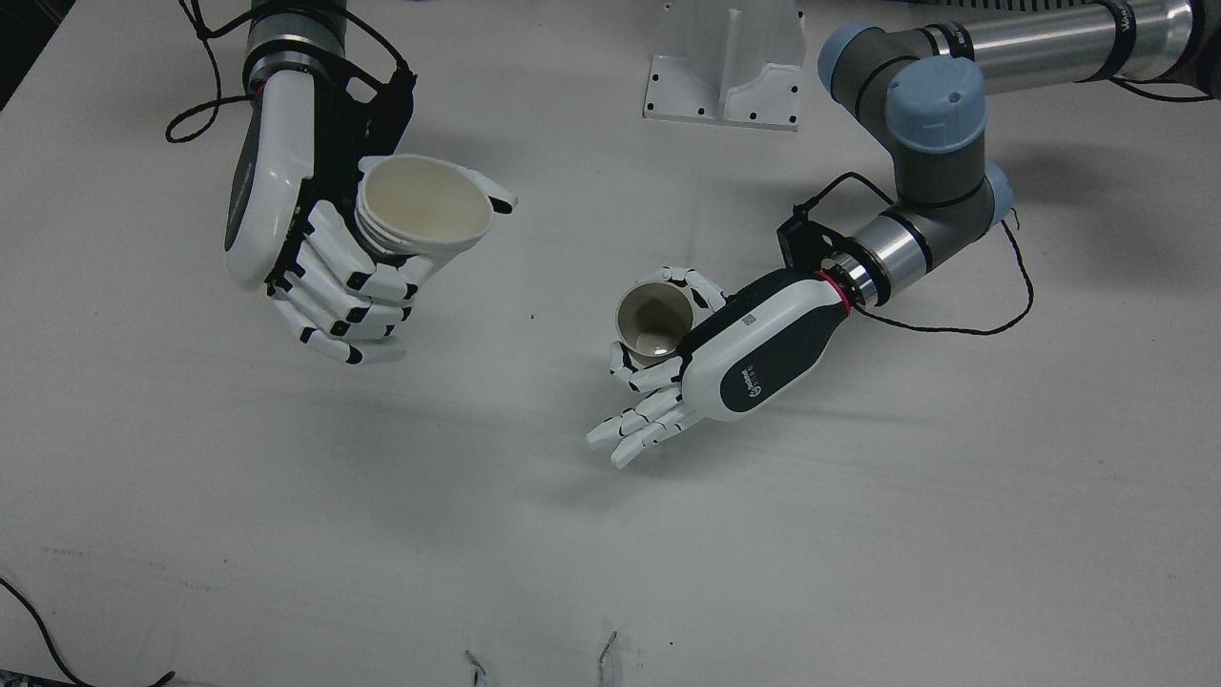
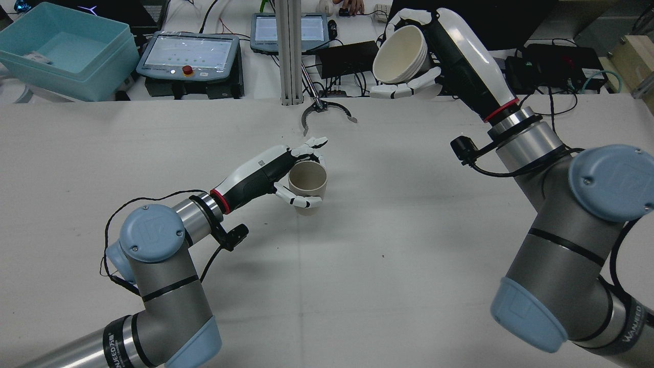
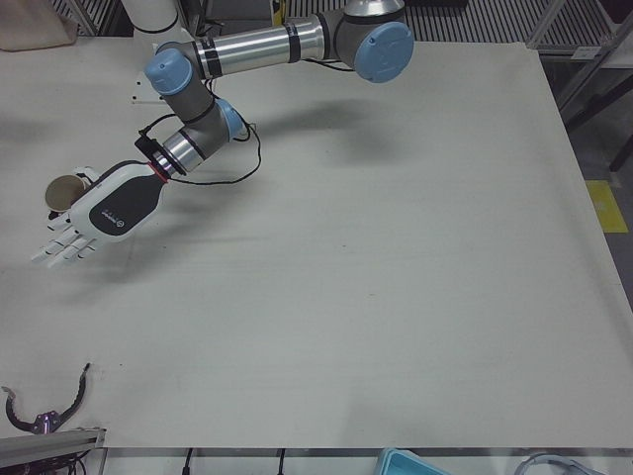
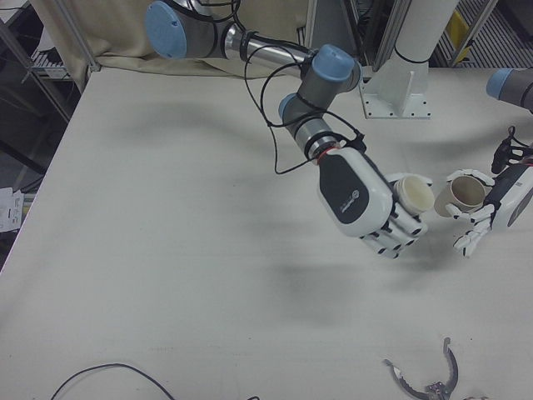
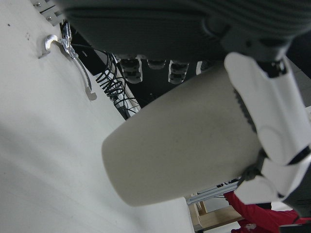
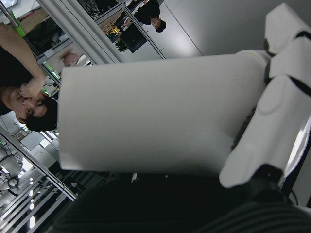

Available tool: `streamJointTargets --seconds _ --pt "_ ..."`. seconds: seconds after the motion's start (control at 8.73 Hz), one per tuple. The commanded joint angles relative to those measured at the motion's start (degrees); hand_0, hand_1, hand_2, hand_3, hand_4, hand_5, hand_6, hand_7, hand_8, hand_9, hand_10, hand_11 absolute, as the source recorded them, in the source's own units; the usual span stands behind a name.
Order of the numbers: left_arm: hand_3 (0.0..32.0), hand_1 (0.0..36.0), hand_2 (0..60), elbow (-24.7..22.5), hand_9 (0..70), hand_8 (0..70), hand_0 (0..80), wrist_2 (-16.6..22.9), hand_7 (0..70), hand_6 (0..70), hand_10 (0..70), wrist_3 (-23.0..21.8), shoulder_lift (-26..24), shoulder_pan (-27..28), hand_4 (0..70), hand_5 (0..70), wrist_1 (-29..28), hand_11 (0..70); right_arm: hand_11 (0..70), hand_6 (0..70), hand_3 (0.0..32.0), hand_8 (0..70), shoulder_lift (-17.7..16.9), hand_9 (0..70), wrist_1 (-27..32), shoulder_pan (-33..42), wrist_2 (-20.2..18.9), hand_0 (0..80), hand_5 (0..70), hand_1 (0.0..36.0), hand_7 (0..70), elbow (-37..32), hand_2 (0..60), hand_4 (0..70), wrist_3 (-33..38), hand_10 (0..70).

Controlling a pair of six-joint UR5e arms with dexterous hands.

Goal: Pour water

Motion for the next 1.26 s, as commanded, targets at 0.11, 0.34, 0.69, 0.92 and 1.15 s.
streamJointTargets --seconds 0.11,0.34,0.69,0.92,1.15 --pt "0.0 36.0 60.0 0.3 2.6 0.5 34.9 0.0 8.9 2.8 5.6 0.0 0.0 0.3 26.3 55.6 0.0 10.0 43.8 52.2 0.0 44.9 3.8 61.6 -3.5 -2.0 -5.5 50.5 70.0 25.4 70.0 0.0 60.0 15.4 -17.9 29.4" --pt "0.0 36.0 60.0 0.3 2.5 0.5 34.2 0.0 8.2 2.4 5.6 0.0 0.0 0.2 25.8 54.2 -0.1 9.9 42.9 51.8 0.0 43.7 5.9 59.9 -3.9 -4.6 -7.2 51.2 70.0 27.8 69.7 -5.6 60.0 16.3 -18.4 28.6" --pt "0.0 36.0 60.0 0.4 2.6 0.5 33.9 0.0 8.2 2.4 5.7 0.0 -0.1 0.2 25.3 54.1 -0.1 10.1 40.4 50.0 0.0 41.9 8.2 57.2 -5.3 -7.7 -7.1 51.7 70.0 27.9 66.3 -5.6 60.0 16.0 -19.9 26.6" --pt "0.0 36.0 60.0 0.1 2.5 0.5 34.7 0.1 8.0 2.3 5.5 -0.2 -0.1 -0.9 25.4 54.1 -0.1 9.8 40.1 49.7 0.0 41.6 8.1 56.7 -7.0 -7.9 -7.2 52.2 70.0 28.0 65.7 -5.0 60.0 15.5 -19.9 26.3" --pt "0.0 36.0 60.0 -1.2 2.3 0.4 35.7 2.4 7.8 2.2 5.5 -1.8 0.9 -6.9 25.4 53.6 0.2 9.7 39.4 48.9 0.0 40.8 7.4 55.5 -7.3 -3.1 -6.2 52.3 70.0 27.3 64.3 -3.0 59.4 15.4 -18.3 25.8"
